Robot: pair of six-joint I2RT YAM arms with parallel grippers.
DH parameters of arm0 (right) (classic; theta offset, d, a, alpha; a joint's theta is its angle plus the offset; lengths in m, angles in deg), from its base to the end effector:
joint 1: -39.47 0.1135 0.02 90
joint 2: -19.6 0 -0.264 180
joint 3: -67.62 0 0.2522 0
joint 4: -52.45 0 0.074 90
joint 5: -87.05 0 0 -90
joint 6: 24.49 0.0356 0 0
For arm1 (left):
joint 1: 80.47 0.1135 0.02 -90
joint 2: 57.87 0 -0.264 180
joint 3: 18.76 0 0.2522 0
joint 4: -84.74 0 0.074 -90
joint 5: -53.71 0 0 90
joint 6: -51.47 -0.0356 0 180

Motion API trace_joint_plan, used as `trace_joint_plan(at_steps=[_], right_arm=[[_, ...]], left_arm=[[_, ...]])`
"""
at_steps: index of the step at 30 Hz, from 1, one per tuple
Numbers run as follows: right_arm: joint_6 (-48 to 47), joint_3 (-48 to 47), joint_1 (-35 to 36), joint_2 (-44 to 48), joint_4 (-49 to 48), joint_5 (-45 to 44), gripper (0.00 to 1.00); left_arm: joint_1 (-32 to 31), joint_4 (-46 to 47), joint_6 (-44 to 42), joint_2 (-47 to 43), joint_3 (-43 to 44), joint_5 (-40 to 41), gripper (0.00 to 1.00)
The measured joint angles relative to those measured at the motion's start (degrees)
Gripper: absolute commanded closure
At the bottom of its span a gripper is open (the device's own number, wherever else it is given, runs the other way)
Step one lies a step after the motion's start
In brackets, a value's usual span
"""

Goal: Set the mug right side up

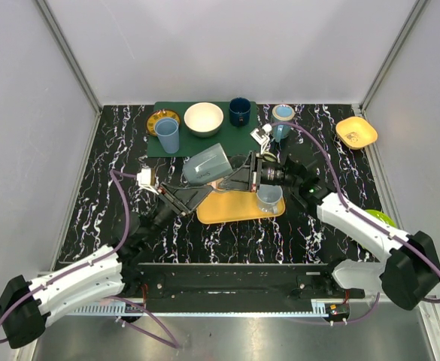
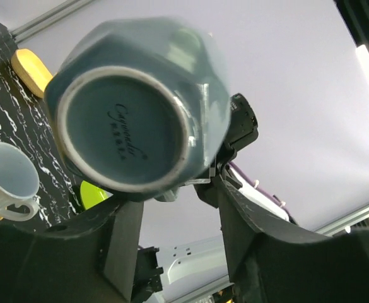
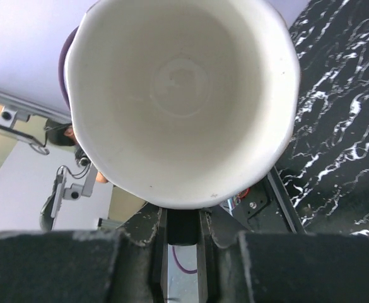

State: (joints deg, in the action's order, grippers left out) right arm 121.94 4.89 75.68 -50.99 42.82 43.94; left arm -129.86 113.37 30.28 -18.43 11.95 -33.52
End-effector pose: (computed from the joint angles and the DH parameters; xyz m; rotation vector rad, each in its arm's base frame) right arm 0.2109 0.1866 0.3310 -0.4593 1.8439 1.8134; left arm 0.1109 -0.1267 0.2802 -0.2900 1.4022 -1.7326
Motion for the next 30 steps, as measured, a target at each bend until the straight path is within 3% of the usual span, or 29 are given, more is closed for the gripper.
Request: trace_joint_plan(at_steps=[9, 13, 17, 23, 30], right_arm=[[-5.4, -0.5, -0.6, 3.9, 10.6, -3.8, 1.00], [-11.3, -4.2, -0.6, 4.4, 22.0, -8.7, 1.00], [-20.0, -11.1, -0.6, 4.5, 37.8, -17.3, 1.00], [-29.7, -15.1, 0.1, 4.8, 52.5, -28.7, 1.00], [-34.0, -15.1, 6.8, -1.9, 60.7, -40.0, 1.00]], left_arm=[[0.2, 1.0, 0.3, -2.2, -2.6, 0.5, 0.43], [0.2, -1.4, 0.2, -5.0, -3.3, 0.4, 0.42], [0.2, -13.4, -0.4, -15.5, -4.3, 0.9, 0.41], [0.2, -34.5, -0.7, -37.3, -6.6, 7.0, 0.40], [0.3, -55.8, -1.9, -39.1, -5.7, 13.6, 0.40]])
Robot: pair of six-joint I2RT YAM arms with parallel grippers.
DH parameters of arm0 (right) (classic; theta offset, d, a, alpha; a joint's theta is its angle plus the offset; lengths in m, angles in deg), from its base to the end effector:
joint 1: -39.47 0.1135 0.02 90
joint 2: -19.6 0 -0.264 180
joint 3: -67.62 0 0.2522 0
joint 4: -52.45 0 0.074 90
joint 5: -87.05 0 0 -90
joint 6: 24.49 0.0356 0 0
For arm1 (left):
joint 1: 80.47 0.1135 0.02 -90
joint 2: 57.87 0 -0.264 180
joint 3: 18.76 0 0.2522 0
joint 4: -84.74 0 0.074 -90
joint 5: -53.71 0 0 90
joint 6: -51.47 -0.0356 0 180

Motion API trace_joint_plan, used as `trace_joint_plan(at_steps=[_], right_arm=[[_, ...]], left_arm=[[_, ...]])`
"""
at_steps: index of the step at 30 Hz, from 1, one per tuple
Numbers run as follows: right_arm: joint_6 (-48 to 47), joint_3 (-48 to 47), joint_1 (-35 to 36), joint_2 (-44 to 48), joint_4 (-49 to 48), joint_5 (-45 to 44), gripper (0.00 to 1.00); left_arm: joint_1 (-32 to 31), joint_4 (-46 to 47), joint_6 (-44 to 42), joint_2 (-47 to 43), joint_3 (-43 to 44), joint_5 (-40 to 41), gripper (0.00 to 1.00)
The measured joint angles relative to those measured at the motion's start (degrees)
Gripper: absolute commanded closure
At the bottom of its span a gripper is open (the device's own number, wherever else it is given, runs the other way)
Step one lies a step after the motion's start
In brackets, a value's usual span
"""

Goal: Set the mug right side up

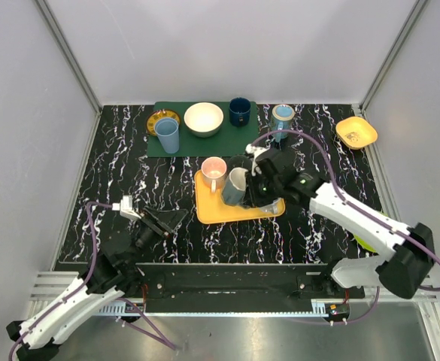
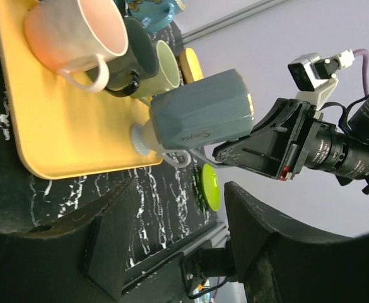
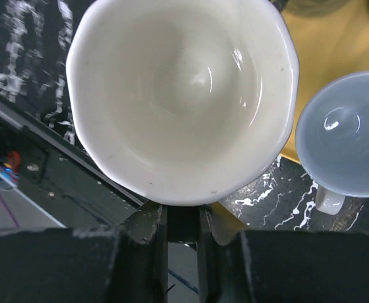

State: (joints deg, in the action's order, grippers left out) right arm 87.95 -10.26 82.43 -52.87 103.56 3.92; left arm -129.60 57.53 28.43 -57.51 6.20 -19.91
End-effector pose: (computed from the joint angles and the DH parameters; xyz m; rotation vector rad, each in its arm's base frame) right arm 0.1932 0.1857 0.3108 -0.4994 2.4203 0.6681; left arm 0.0687 -0.0640 0.2152 -0.5148 1.7110 -1.3001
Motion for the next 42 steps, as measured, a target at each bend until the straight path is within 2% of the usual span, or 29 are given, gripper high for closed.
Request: trace_joint_plan(at_steps=[7, 19, 30, 32, 33, 35, 39, 42], right_arm=[[-1.2, -2.2, 4.7, -8.2, 2.5, -6.9, 1.00], [-1.7, -4.1, 8.1, -15.2, 3.3, -17.4, 1.00], [-1.6, -4.1, 8.4, -18.5, 4.2, -19.9, 0.99], [-1.6, -4.1, 8.4, -18.9, 4.4, -19.8, 0.94], [-1.6, -4.1, 8.4, -19.0, 4.5, -19.7, 0.87], [-1.6, -4.1, 8.4, -19.1, 4.6, -19.7, 0.82], [-1.4, -4.1, 8.4, -19.1, 4.6, -19.7, 0.61], [-1.0, -4.1, 8.4, -19.1, 4.4, -19.7, 0.57]], left_arm=[[0.0, -5.5, -1.8, 0.0, 3.8, 2.2, 0.40], [0.0, -15.3, -2.5, 0.0, 8.5, 9.0, 0.40], [0.0, -20.8, -3.1, 0.1, 12.4, 13.7, 0.39], [0.0, -21.1, -3.1, 0.2, 12.4, 13.9, 0.39], [0.0, -21.2, -3.1, 0.3, 12.4, 13.9, 0.39], [0.0, -21.4, -3.1, 0.3, 12.4, 13.9, 0.39], [0.0, -21.7, -3.1, 0.3, 12.4, 13.9, 0.39], [0.0, -21.7, -3.1, 0.3, 12.4, 13.9, 0.39]])
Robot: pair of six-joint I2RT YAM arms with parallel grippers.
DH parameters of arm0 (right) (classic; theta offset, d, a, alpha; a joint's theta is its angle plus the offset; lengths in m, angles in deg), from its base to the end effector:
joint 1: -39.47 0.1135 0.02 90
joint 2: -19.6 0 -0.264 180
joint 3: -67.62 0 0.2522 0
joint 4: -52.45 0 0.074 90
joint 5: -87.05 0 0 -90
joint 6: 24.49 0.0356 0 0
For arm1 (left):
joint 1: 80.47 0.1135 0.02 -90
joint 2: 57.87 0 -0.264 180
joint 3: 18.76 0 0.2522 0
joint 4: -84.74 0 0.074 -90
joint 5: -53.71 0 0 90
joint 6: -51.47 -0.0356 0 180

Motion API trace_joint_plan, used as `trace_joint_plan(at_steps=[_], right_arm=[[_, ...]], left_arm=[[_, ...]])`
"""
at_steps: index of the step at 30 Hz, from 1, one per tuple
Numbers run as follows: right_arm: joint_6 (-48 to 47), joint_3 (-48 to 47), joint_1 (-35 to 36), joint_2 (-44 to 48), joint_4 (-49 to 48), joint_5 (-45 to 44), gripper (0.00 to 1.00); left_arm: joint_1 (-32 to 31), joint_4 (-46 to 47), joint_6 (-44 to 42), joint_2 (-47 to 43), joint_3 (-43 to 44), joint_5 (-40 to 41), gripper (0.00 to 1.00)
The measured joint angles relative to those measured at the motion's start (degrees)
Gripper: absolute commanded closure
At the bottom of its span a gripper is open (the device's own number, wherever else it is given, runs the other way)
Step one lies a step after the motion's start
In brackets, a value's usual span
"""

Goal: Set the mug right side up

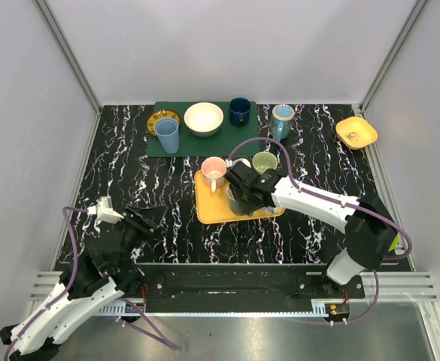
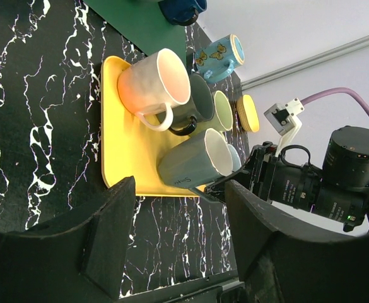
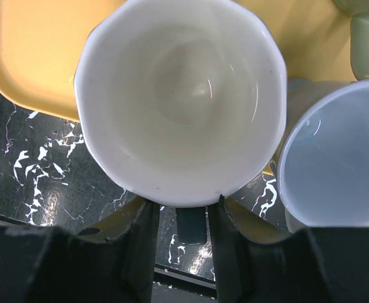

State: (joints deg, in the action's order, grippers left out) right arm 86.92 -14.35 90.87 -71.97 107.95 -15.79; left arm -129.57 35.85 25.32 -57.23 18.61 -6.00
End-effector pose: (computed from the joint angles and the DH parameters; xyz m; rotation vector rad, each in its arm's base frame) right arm 0.2069 0.2465 0.2367 -0.6243 2.5861 0.1076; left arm 0.0532 -0.0340 0.2452 -0.6256 1.7469 -0.9493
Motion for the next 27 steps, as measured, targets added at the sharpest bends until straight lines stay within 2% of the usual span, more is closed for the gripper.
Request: trace_joint_plan(at_steps=[8, 12, 16, 21, 23, 27], right_arm=[[0.5, 0.0, 0.0, 0.9, 0.1, -0.1, 0.38], [1.1, -0.7, 0.0, 6.0, 0.6, -0.1, 0.37], [1.2, -5.8, 0.0, 8.7, 1.5, -0.2, 0.36], [0.4, -10.4, -1.0, 10.2, 3.4, -4.4, 0.32], [-0.2, -12.7, -5.6, 10.3, 4.1, -3.8, 0.32], [0.3, -17.3, -23.9, 7.9, 2.3, -2.8, 0.32]], left_arm=[[0.0, -0.4, 0.0, 0.0, 0.0, 0.0, 0.38], [0.0, -1.3, 0.0, 0.0, 0.0, 0.0, 0.38], [0.0, -1.6, 0.0, 0.0, 0.0, 0.0, 0.38], [0.0, -2.3, 0.0, 0.0, 0.0, 0.0, 0.38], [0.0, -2.6, -0.4, -0.1, 0.1, 0.1, 0.37], [0.0, -2.7, -1.0, 0.0, 0.7, 0.4, 0.37]])
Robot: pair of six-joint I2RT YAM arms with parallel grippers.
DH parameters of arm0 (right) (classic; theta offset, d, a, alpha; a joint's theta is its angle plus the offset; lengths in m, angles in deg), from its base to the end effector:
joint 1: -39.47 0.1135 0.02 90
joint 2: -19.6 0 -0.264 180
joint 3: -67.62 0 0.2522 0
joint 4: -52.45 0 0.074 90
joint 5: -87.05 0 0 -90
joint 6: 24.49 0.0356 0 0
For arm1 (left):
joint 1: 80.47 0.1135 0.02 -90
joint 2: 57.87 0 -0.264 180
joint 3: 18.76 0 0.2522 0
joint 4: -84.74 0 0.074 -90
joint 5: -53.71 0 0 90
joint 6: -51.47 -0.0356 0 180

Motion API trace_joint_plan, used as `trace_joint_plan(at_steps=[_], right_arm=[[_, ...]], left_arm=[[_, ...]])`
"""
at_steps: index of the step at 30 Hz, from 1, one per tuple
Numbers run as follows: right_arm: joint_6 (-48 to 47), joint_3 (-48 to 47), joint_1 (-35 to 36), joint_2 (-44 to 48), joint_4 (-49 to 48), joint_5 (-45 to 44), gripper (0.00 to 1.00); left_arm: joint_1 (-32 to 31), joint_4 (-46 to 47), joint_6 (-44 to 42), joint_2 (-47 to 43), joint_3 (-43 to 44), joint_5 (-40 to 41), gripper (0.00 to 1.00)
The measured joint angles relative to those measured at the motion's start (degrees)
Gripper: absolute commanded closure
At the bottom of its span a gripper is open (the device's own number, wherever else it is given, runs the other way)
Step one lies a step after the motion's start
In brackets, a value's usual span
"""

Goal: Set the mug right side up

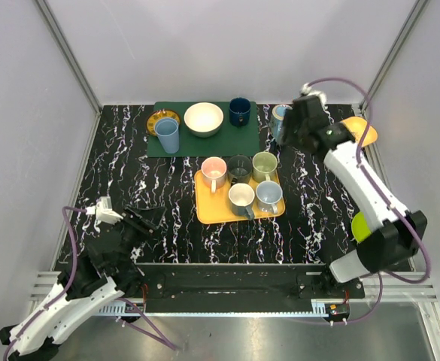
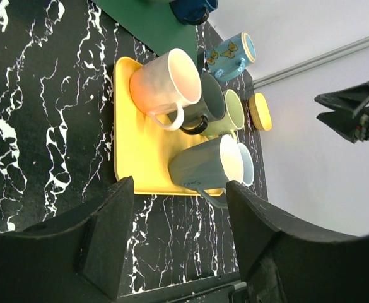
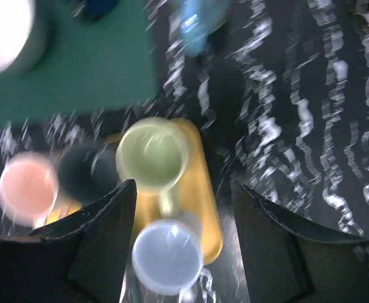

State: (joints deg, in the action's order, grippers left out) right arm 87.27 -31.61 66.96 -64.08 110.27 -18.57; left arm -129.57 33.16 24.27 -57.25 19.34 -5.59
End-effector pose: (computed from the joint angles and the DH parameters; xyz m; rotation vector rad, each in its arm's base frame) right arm 0.2830 0.1365 0.3707 0.0242 2.2790 0.1357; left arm 0.0515 -0.0316 0.2443 -0.6089 1.7750 -0.9037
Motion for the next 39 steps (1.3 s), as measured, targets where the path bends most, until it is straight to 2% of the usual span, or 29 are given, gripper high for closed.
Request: trace_joint_plan(at_steps=[2, 4, 8, 15, 22, 32, 39], right_arm=[[1.0, -3.0, -7.3, -4.0, -1.5, -1.3, 0.32], [1.6, -5.3, -10.0, -9.0, -4.1, -3.1, 0.32], [0.9, -7.9, -10.2, -19.0, -8.8, -4.2, 0.28], [-3.5, -24.3, -11.1, -37.4, -8.3, -2.3, 0.26], [-5.7, -32.4, -11.8, -45.5, -8.4, -3.4, 0.28], [-5.7, -35.5, -12.0, -53.3, -9.0, -5.0, 0.37], [-5.6, -38.1, -12.0, -54.7, -8.9, -6.7, 0.37]], left_arm=[[0.0, 0.1, -0.5, 0.9, 0.8, 0.2, 0.37], [0.0, 0.2, -1.5, 3.7, 2.3, 0.2, 0.36], [0.0, 1.2, -4.1, 10.3, 5.2, -0.1, 0.36], [0.0, 6.7, -10.7, 15.2, 6.4, -4.0, 0.34], [0.0, 10.3, -12.9, 15.3, 5.8, -6.3, 0.34], [0.0, 11.6, -15.0, 16.4, 5.5, -6.2, 0.34], [0.0, 11.8, -15.7, 16.4, 5.5, -6.1, 0.34]])
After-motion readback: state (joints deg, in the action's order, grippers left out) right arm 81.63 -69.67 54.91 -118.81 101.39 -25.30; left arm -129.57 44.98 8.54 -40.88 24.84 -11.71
